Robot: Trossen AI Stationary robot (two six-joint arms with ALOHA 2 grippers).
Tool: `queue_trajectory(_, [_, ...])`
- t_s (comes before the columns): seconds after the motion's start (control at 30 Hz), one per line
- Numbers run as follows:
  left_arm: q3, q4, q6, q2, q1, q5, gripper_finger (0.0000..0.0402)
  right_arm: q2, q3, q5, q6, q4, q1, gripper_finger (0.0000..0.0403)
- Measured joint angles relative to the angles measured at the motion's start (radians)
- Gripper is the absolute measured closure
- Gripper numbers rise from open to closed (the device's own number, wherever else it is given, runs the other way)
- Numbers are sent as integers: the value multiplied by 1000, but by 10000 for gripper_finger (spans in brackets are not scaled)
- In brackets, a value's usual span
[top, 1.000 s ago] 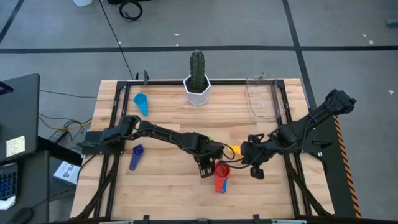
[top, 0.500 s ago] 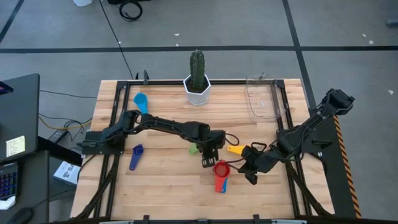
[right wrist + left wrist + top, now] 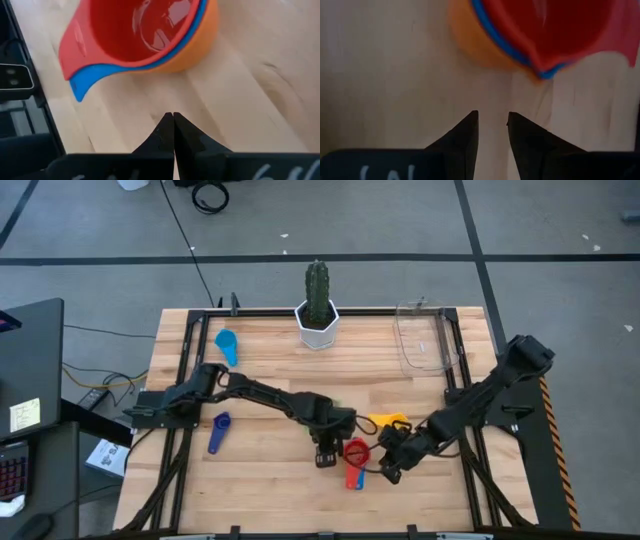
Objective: Nest measuring cups in basket
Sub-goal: Stack the red measuring cup on top of the blue measuring cups
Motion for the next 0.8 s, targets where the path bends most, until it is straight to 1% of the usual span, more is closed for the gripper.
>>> queue_trajectory(0.1, [-4,63,-48,0,-7,0,292,37,0,-40,-25,47,-24,403])
queue_trajectory(0.27, [-4,219,-125,0,-25,82,292,95,0,-125,-81,168,-72,403])
queue_trajectory(0.37, [-5,251,-156,0,-39,93,292,124,0,-175,-120,225,-92,403])
queue_trajectory(0.43, [-6,251,-180,1,-47,96,292,135,0,-205,-147,244,-105,403])
queue_trajectory(0.53, [-6,253,-204,1,-59,98,292,140,0,-222,-184,250,-117,403])
queue_trajectory(0.7, [-6,252,-204,1,-80,68,292,140,-1,-224,-232,250,-137,403])
queue_trajectory(0.8, [-5,212,-203,0,-80,41,292,140,-1,-221,-264,252,-155,403])
